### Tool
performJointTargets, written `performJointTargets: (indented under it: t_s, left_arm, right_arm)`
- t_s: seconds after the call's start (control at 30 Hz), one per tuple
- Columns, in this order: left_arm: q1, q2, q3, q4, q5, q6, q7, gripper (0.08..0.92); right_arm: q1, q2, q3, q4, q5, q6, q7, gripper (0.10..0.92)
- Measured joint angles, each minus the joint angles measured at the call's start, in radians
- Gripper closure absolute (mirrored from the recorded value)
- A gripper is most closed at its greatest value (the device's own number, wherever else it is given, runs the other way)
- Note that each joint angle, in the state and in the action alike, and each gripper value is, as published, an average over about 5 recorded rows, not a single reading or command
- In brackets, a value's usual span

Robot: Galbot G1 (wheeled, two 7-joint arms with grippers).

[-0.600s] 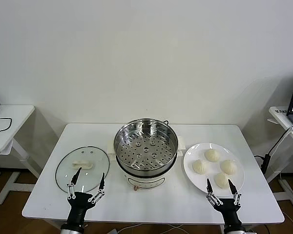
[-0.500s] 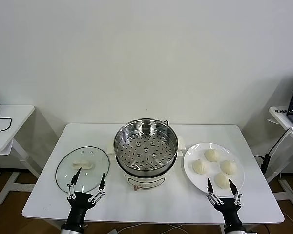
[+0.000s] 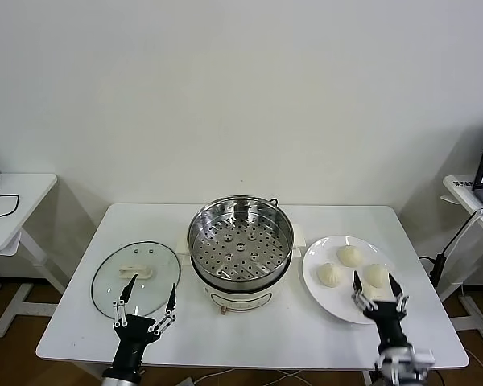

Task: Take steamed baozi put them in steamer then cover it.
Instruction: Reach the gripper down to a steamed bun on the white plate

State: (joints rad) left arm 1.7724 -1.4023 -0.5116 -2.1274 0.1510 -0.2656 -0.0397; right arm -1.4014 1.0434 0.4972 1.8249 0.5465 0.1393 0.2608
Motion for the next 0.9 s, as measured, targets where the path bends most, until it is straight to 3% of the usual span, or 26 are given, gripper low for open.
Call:
performJointTargets:
  t_s: [0.23,0.4,0.63,0.9]
  left_arm:
    - [0.0,0.0,0.001,-0.008,0.0,0.005,-0.002,0.177]
    - [0.003,0.0,0.002,-0.014,-0.001,0.006,-0.005,0.177]
    - [0.002,-0.002,0.006,-0.017,-0.001,0.009,-0.009,0.177]
    - [-0.002,-0.004,0.01,-0.02,-0.002,0.017,-0.012,0.177]
  right_arm:
    - [0.275,-0.095,-0.115,-0.162,0.107,-0.087,-0.024,0.203]
    - [0.47,-0.183,-0.237,-0.296,0.148,-0.146,-0.142,0.203]
    - [0.736,-0.298,-0.45,-0.476,0.119,-0.215,-0.431,0.203]
    - [1.048,-0.346,-0.717,-0.672,-0.032,-0.214,-0.85,0.203]
